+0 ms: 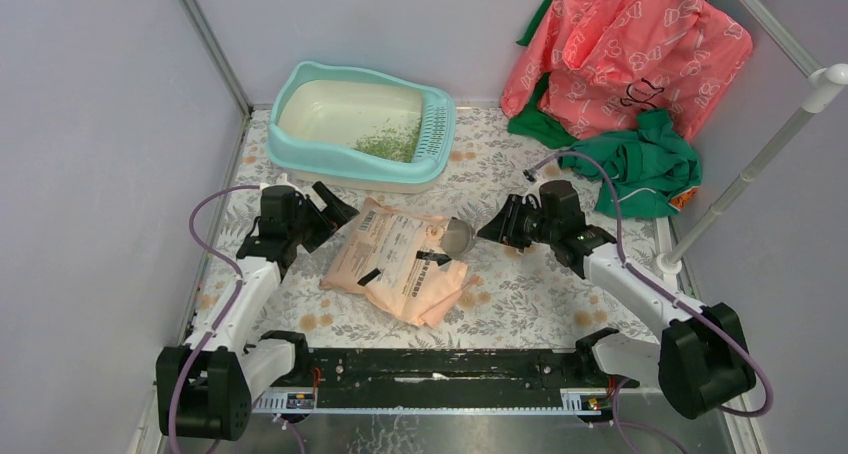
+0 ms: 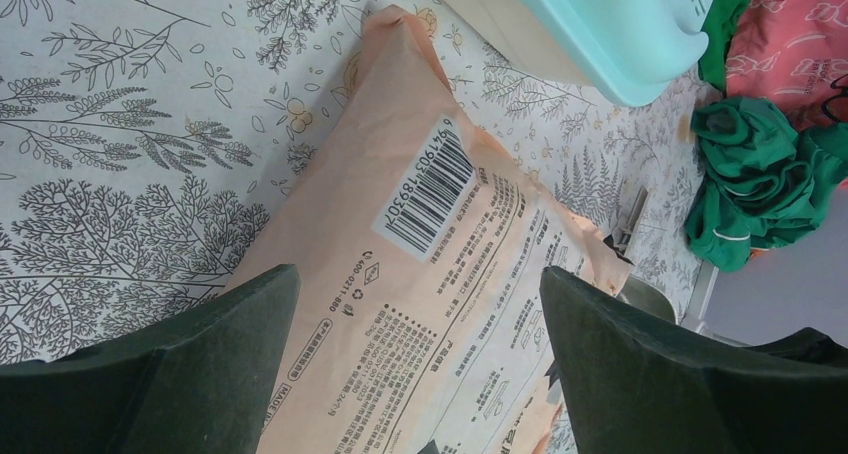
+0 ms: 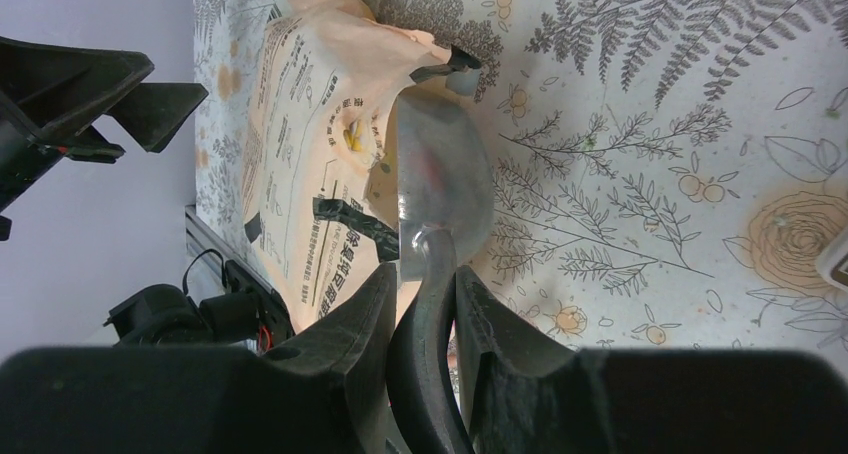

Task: Fill the litter box with clean litter
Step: 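Scoop the cat litter from the cat litter bag.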

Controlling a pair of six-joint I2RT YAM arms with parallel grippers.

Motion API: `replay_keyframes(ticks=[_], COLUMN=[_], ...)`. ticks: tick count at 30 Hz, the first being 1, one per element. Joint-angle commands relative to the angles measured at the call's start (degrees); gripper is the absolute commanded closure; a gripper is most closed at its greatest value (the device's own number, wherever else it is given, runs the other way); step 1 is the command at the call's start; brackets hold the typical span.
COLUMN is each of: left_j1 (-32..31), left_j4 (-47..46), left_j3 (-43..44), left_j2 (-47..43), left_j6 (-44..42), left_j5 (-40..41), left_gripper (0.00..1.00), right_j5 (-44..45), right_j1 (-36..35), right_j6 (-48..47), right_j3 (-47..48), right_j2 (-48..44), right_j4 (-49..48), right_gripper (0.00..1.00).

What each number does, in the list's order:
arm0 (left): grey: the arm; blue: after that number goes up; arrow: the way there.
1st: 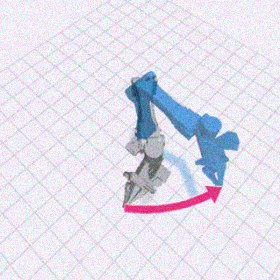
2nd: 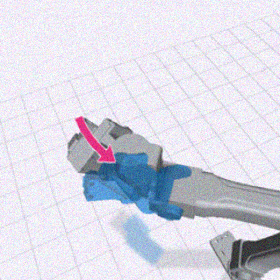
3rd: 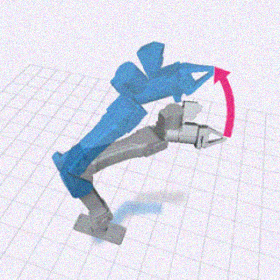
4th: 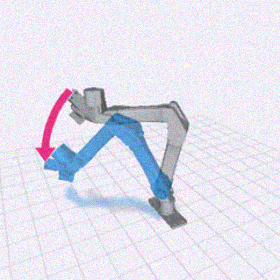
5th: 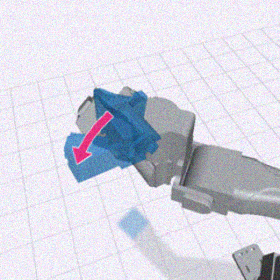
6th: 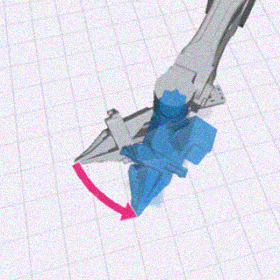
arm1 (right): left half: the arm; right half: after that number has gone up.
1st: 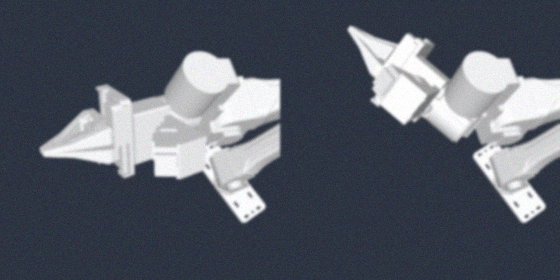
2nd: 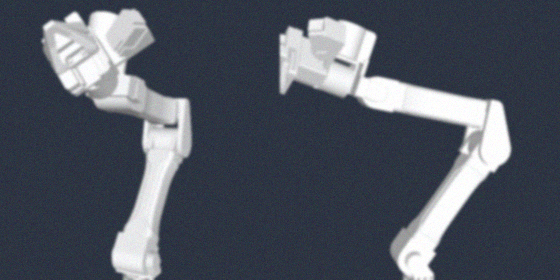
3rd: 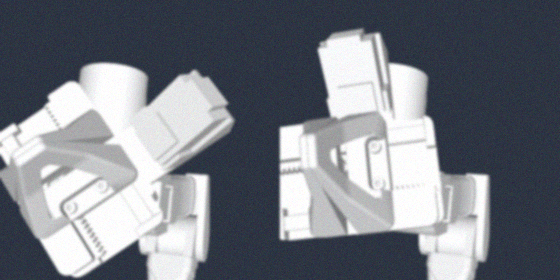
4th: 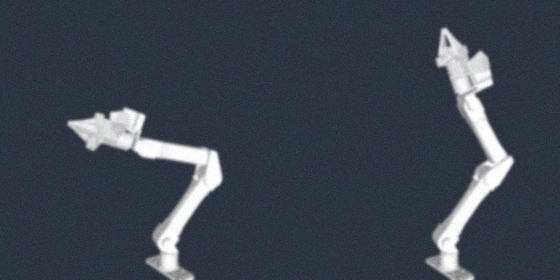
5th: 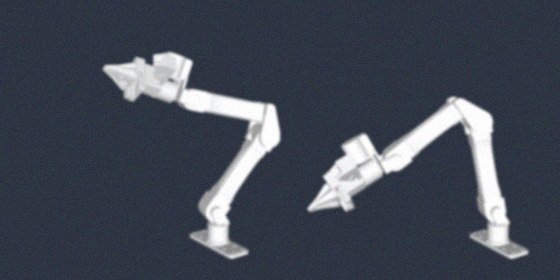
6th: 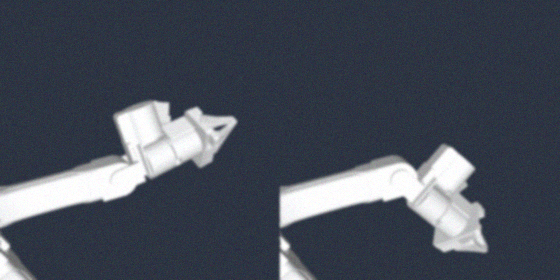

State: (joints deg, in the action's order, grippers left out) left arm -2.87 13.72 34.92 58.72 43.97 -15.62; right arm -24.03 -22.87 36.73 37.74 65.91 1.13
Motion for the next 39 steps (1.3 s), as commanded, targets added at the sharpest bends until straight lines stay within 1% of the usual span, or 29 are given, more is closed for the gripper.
replay_keyframes(ticks=[1,10,15,20,21,25,33,39], left_j1=[0.4,0.4,0.3,0.3,0.2,-0.2,-1.5,-3.1], left_j4=[-3.8,-5.5,-6.4,-7.0,-7.3,-8.3,-9.3,-9.7], left_j3=[-0.5,-1.5,-2.3,-2.8,-3.0,-3.5,-4.3,-4.8], left_j2=[0.3,1.8,2.4,2.8,3.3,4.4,5.8,8.1], left_j6=[0.1,0.7,1.2,1.5,1.5,1.9,2.3,2.3], left_j5=[1.1,0.9,0.9,1.1,1.5,2.1,3.8,5.4], left_gripper=[0.01,0.01,0.01,0.01,0.01,0.01,0.01,0.01], right_j5=[-3.8,-3.9,-1.5,-0.5,-0.6,-2.7,-2.0,-2.7], right_j1=[0.1,-1.1,-5.2,-8.8,-10.0,-10.8,-13.5,-14.6], right_j6=[2.7,3.8,2.8,3.5,4.2,6.5,7.8,11.4], right_j3=[-0.3,0.0,2.8,4.1,4.4,4.3,5.8,3.8], right_j2=[1.2,6.2,9.7,13.8,15.5,18.3,23.8,28.0], right_j4=[-9.2,-12.8,-12.3,-14.2,-16.1,-20.9,-25.1,-34.7], right_gripper=[1.0,1.0,1.0,1.0,1.0,1.0,1.0,1.0])
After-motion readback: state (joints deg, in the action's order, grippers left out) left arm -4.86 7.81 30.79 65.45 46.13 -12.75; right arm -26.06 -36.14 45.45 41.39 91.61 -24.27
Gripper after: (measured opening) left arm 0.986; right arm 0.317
